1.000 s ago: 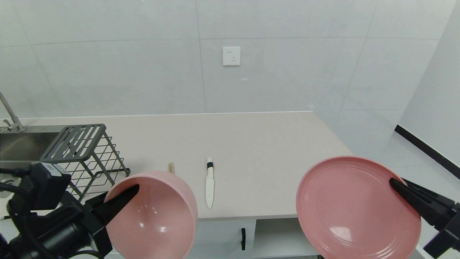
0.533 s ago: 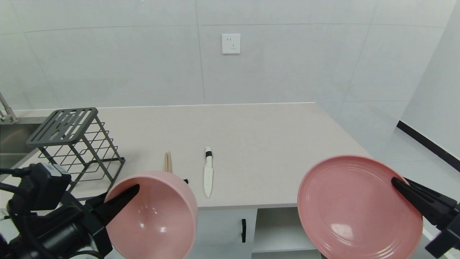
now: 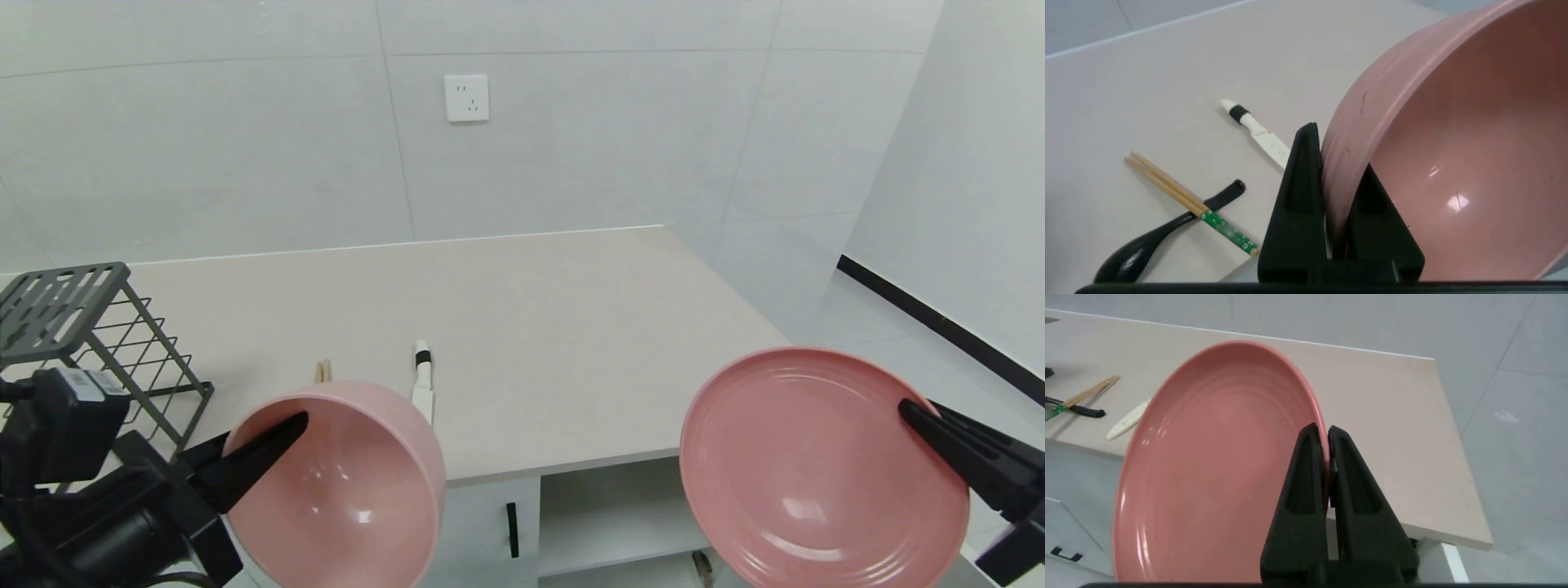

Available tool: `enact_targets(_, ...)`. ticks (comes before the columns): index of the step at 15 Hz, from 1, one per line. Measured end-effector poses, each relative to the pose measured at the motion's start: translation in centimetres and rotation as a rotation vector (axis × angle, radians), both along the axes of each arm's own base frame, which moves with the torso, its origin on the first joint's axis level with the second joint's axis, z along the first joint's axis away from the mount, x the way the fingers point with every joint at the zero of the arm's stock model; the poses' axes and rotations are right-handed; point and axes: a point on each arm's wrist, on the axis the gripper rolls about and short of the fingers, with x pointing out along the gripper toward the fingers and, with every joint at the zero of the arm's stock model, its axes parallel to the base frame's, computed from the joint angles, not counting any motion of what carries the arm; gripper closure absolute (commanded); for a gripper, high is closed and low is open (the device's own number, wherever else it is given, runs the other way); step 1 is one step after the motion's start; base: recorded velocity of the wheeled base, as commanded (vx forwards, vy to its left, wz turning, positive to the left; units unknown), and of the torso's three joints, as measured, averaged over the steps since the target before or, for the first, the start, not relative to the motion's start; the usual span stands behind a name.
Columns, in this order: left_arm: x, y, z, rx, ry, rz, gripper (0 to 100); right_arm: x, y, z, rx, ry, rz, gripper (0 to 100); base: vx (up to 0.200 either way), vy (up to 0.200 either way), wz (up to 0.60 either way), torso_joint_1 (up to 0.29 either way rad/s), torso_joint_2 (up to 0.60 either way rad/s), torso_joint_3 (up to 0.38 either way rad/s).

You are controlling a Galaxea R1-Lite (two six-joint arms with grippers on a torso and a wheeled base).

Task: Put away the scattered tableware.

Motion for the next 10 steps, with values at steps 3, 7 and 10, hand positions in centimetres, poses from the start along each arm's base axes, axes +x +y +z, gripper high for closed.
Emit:
enact_targets(3, -0.24, -0.03, 0.21, -0.008, -0.016, -0.011, 100, 0.01, 0.0, -0.02, -0.001, 0.002, -0.001, 100, -0.2, 0.0, 0.0, 0.01, 0.01, 0.001)
enact_targets(7, -0.29, -0.04, 0.07, 0.001, -0.007, -0.014, 100, 0.0, 0.0, -0.02, -0.001, 0.001, 0.0, 100, -0.05, 0.0, 0.0, -0.002, 0.0, 0.001)
enact_targets(10, -0.23, -0.07, -0.24, 0.036, -0.01, -0.015, 100, 0.03, 0.01, 0.06, 0.002, -0.002, 0.0, 100, 0.0, 0.0, 0.0, -0.044, 0.14, 0.085)
